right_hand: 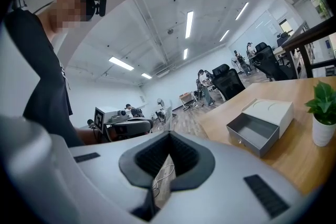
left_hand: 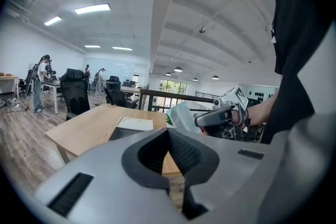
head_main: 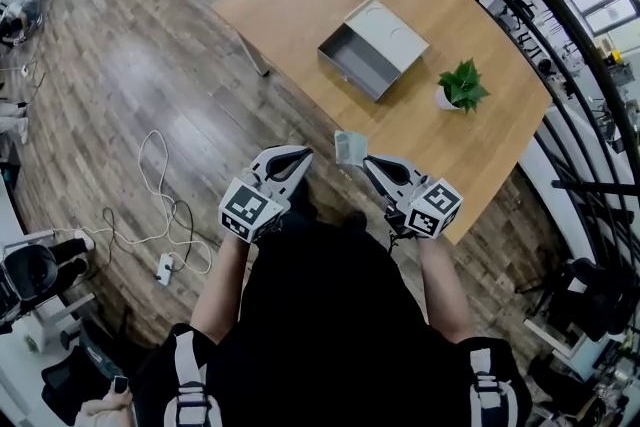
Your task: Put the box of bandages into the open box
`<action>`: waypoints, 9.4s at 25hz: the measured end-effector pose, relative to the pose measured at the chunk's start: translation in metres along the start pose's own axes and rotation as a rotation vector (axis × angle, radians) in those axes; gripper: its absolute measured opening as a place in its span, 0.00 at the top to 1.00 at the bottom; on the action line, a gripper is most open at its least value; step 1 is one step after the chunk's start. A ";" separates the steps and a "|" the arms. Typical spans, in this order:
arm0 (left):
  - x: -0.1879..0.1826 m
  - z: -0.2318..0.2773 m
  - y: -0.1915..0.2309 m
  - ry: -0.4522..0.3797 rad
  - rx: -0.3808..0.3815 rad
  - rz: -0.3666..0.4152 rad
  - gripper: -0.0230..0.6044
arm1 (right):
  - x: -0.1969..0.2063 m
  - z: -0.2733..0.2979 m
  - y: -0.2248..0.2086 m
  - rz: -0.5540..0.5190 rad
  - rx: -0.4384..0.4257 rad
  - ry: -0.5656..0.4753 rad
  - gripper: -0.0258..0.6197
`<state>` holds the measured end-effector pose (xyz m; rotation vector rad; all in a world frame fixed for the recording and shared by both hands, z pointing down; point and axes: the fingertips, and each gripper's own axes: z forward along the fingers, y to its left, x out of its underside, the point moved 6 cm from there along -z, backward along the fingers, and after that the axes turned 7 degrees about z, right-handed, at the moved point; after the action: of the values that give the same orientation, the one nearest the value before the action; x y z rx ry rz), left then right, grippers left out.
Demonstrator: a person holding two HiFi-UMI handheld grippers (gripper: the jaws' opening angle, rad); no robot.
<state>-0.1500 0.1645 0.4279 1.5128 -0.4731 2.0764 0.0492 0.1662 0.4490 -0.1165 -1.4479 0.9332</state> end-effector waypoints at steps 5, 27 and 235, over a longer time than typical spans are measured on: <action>0.002 -0.001 0.033 -0.001 0.033 0.018 0.93 | -0.009 0.032 -0.005 -0.005 0.034 -0.019 0.92; 0.018 -0.041 0.122 -0.008 0.104 0.011 0.93 | -0.022 0.123 -0.006 0.000 0.142 -0.081 0.92; -0.018 0.217 0.172 0.186 0.273 0.059 0.93 | -0.090 0.106 -0.219 -0.229 0.305 0.150 0.92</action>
<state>-0.0823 -0.0984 0.4832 1.4457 -0.1708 2.3789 0.0736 -0.0804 0.5266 0.1978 -1.1394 0.9236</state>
